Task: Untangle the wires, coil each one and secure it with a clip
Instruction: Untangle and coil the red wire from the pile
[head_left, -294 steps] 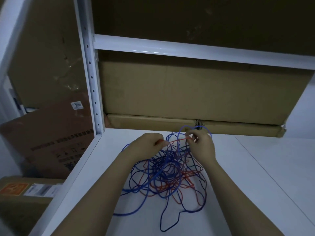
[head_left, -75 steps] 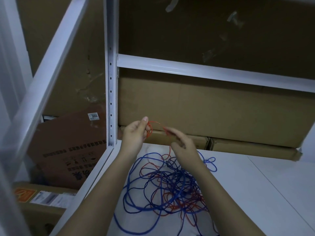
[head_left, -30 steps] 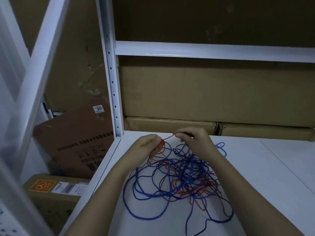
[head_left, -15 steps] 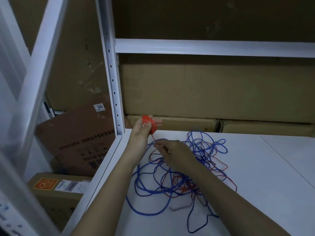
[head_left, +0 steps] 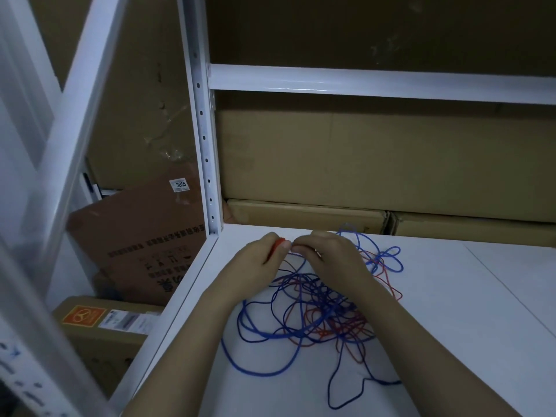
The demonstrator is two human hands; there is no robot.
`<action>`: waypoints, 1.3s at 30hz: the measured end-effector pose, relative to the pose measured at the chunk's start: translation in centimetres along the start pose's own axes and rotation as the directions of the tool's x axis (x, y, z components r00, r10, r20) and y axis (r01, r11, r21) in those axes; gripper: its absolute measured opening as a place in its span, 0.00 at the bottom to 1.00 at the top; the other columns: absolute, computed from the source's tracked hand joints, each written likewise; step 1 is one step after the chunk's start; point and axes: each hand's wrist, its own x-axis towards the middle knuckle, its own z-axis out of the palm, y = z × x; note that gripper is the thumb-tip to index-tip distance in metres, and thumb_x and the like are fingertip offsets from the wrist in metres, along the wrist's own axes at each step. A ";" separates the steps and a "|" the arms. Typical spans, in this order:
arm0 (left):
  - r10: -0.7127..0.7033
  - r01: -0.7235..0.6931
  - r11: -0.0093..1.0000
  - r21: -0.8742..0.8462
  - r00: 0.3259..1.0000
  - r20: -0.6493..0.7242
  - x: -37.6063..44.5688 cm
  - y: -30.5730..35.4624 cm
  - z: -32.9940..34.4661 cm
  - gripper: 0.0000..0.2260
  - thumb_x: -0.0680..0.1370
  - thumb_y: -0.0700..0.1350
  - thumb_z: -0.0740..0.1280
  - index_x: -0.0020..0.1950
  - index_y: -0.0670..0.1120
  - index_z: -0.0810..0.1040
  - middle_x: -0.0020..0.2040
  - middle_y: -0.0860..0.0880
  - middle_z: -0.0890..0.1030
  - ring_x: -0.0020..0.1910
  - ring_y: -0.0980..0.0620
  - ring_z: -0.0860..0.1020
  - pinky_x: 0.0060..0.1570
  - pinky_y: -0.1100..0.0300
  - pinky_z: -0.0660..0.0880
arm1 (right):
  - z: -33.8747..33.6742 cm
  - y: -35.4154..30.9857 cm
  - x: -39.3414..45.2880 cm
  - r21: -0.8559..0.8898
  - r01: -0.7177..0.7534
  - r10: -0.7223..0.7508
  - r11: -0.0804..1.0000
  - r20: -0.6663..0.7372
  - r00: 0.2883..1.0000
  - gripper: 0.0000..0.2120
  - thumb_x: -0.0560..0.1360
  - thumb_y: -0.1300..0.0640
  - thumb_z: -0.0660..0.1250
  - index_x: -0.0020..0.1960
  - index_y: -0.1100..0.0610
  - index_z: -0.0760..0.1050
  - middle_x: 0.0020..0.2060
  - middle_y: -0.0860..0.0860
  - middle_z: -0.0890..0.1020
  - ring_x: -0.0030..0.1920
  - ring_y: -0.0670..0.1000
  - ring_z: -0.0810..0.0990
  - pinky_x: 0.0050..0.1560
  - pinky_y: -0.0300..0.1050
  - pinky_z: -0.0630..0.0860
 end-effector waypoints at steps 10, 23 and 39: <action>-0.103 0.162 0.868 -0.470 0.984 0.149 -0.3 1.1 -1.0 0.18 0.82 0.44 0.59 0.31 0.46 0.68 0.24 0.54 0.65 0.24 0.56 0.61 0.27 0.65 0.60 | -0.2 0.8 0.3 0.304 -0.166 0.170 0.938 0.013 0.985 0.07 0.78 0.58 0.66 0.50 0.54 0.84 0.35 0.34 0.76 0.39 0.37 0.76 0.41 0.28 0.67; -0.224 -0.006 0.245 -0.970 0.973 -0.063 0.2 1.2 -1.0 0.10 0.82 0.36 0.54 0.53 0.37 0.74 0.33 0.49 0.75 0.35 0.54 0.76 0.40 0.66 0.75 | 2.5 -0.7 -0.7 0.190 -0.316 0.224 0.930 0.389 0.894 0.16 0.83 0.54 0.57 0.68 0.51 0.73 0.33 0.46 0.80 0.35 0.46 0.77 0.35 0.35 0.69; -0.091 0.095 0.989 -0.113 0.995 0.036 -0.3 -1.8 0.9 0.19 0.84 0.50 0.49 0.44 0.43 0.72 0.40 0.44 0.77 0.42 0.48 0.76 0.52 0.51 0.73 | 0.2 -0.8 0.5 -0.267 0.309 -0.291 0.913 0.107 0.951 0.10 0.62 0.61 0.80 0.37 0.53 0.80 0.28 0.48 0.75 0.28 0.50 0.75 0.22 0.37 0.66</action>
